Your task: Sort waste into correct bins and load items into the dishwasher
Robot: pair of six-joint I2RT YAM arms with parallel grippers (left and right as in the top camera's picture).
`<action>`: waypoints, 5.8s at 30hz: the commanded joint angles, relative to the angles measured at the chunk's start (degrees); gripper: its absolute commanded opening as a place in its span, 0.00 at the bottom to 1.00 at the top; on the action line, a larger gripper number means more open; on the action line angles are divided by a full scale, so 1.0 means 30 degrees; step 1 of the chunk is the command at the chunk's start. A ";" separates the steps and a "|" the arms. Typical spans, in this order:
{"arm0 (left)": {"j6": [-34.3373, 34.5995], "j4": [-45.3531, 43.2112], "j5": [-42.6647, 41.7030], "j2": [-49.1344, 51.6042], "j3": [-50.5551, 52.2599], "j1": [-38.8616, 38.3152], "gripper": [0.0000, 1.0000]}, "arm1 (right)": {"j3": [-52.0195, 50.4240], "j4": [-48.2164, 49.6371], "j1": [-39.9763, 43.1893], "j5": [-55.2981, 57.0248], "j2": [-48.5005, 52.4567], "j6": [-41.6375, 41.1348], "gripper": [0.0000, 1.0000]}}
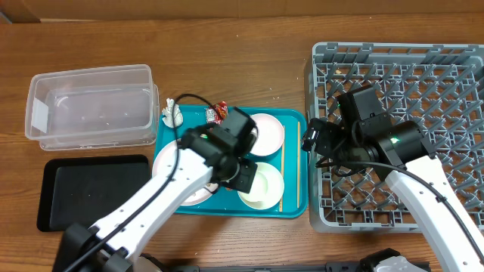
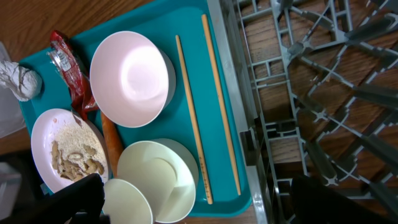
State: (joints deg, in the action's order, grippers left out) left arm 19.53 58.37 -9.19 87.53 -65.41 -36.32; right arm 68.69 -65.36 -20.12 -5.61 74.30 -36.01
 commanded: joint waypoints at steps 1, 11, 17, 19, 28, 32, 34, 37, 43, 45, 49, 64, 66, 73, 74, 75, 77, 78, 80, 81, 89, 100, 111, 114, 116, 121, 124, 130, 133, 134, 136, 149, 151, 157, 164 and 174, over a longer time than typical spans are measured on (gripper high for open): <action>-0.0044 -0.0823 0.2120 0.1275 -0.0321 -0.0568 0.53 | 0.0379 -0.0117 0.0109 -0.0015 -0.0299 0.0095 0.99; 0.0073 -0.1464 0.0765 0.2761 -0.0561 -0.0525 0.04 | 0.0379 -0.0328 0.0109 0.0051 -0.0299 0.0146 0.99; 0.0255 0.0080 0.0663 0.2178 -0.3672 -0.0270 0.04 | 0.0379 -0.0328 0.0109 0.0044 -0.0299 0.0153 0.99; 0.0211 0.1100 0.1129 0.2033 -0.5005 -0.0080 0.04 | 0.0379 -0.0335 0.0109 0.0036 -0.0299 0.0153 0.99; -0.0991 0.3781 -0.4670 0.1960 -0.9136 0.4619 0.04 | 0.0386 0.0852 0.0109 -0.4401 -0.0306 0.3089 0.99; -0.2798 0.3971 -1.1664 0.1982 -0.9107 0.7847 0.04 | 0.0386 0.2980 0.0109 -1.0673 -0.0364 0.6433 0.96; -0.3701 0.4182 -1.4178 0.1982 -0.9107 0.8852 0.04 | 0.0386 0.4350 0.0109 -1.3675 -0.0393 0.7329 0.95; -0.4692 0.4699 -1.6946 0.1982 -0.9107 0.9821 0.04 | 0.0386 0.6754 0.0109 -1.6538 -0.0393 0.7366 0.94; -0.5552 0.4874 -2.0254 0.1982 -0.9107 0.9602 0.04 | 0.0386 1.1803 0.0066 -2.0393 -0.0386 0.6353 0.94; -0.5683 0.4823 -2.1274 0.1982 -0.9107 0.9493 0.04 | 0.0379 1.2429 0.0073 -2.0305 -0.0386 0.6062 0.95; -0.5676 0.4830 -2.2403 0.1974 -0.9107 0.9500 0.04 | 0.0379 1.2182 0.0080 -1.9373 -0.0386 0.6062 0.95; -0.5646 0.4889 -2.5354 0.1945 -0.9114 0.9092 0.04 | 0.0379 1.3209 0.0109 -1.7289 -0.0372 0.6054 0.95; -0.5588 0.4896 -2.5405 0.1902 -0.9114 0.9100 0.04 | 0.0379 1.2968 0.0109 -1.6684 -0.0372 0.5982 0.95; -0.5501 0.5042 -2.3875 0.1596 -0.9129 1.0389 0.04 | 0.0379 1.2014 0.0109 -1.6101 -0.0372 0.5151 0.95; -0.5501 0.5049 -2.3897 0.1574 -0.9129 1.0528 0.04 | 0.0379 1.1948 0.0109 -1.5912 -0.0372 0.4940 0.97; -0.5501 0.5056 -2.3904 0.1552 -0.9129 1.0666 0.04 | 0.0379 1.1970 0.0109 -1.5919 -0.0372 0.4911 0.98; -0.5515 0.5173 -2.3897 0.1515 -0.9129 1.0754 0.04 | 0.0379 1.2072 0.0109 -1.5926 -0.0372 0.4918 0.98; -0.5537 0.5326 -2.3853 0.1508 -0.9129 1.0754 0.04 | 0.0379 1.2269 0.0109 -1.5970 -0.0372 0.4918 0.99; -0.5756 0.5683 -2.3853 0.1515 -0.9129 1.0499 0.04 | 0.0379 1.3129 0.0109 -1.6538 -0.0372 0.5005 1.00; -0.5821 0.5807 -2.3846 0.1515 -0.9129 1.0331 0.04 | 0.0379 1.3704 0.0109 -1.6990 -0.0372 0.5005 1.00; -0.5821 0.5967 -2.3809 0.1515 -0.9129 0.9391 0.04 | 0.0379 1.7835 0.0102 -2.1558 -0.0372 0.5107 1.00; -0.5799 0.5887 -2.3809 0.1515 -0.9129 0.9333 0.17 | 0.0386 1.7187 0.0109 -2.0983 -0.0474 0.4983 0.66; -0.3861 0.4568 -2.4633 0.1515 -0.9129 1.2269 1.00 | 0.0386 1.0856 0.1967 -1.2101 -0.3942 0.6615 0.69; -0.3883 0.4605 -2.4582 0.1515 -0.9129 1.3675 1.00 | 0.0408 0.7198 0.4284 -0.9100 -0.5464 0.6572 0.67; -0.3942 0.4619 -2.4363 0.1501 -0.9129 1.4302 0.97 | 0.0408 0.4830 0.5938 -0.7373 -0.6302 0.6564 0.67; -0.5085 0.5814 -1.7420 0.0816 -0.9129 1.5118 0.88 | 0.0401 -0.0379 1.0360 -0.5311 -0.7140 0.6666 0.67; -0.3628 0.6900 -0.9887 0.0182 -0.9129 1.5118 0.84 | 0.0379 -0.1916 1.1854 -0.4634 -0.6849 0.7053 0.66; 0.3096 0.9384 0.3563 -0.1202 -0.9129 1.5132 0.93 | 0.0379 -0.3840 1.1999 -0.4422 -0.4758 0.8553 0.66; 0.3825 0.9683 0.5843 -0.1727 -0.9129 1.5132 1.00 | 0.0299 -0.5450 1.1220 -0.4430 -0.3461 0.9122 0.66; 0.3759 0.9675 0.6455 -0.1807 -0.9129 1.5132 1.00 | 0.0233 -0.5836 1.0870 -0.4393 -0.3060 0.9347 0.66; 0.3759 0.9675 0.7475 -0.1821 -0.9129 1.5132 1.00 | -0.0007 -0.5931 1.0091 -0.4022 -0.2346 0.9347 0.65; 0.3774 0.9522 0.7701 -0.1800 -0.9129 1.5125 1.00 | -0.0248 -0.5901 0.7919 -0.2790 -0.0342 0.7963 0.65; 0.3774 0.9522 0.7708 -0.1800 -0.9129 1.5125 1.00 | -0.0415 -0.5829 0.7293 -0.2739 -0.0342 0.7563 0.65; 0.3789 0.9522 0.7701 -0.1800 -0.9129 1.5125 1.00 | -0.1151 -0.5464 0.5770 -0.0546 -0.0328 0.5479 0.71; 0.3781 0.9522 0.7701 -0.1800 -0.9129 1.5125 1.00 | -0.0488 -0.3628 0.5435 -0.1071 -0.0372 0.5748 0.80; 0.3781 0.9515 0.7701 -0.1800 -0.9129 1.5125 1.00 | 0.1851 -0.1290 0.2390 -0.5668 -0.0903 0.7475 0.80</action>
State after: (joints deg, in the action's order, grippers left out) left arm 29.91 87.05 12.71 82.70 -91.88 8.88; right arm 72.53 -70.57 -8.47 -17.12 72.88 -14.94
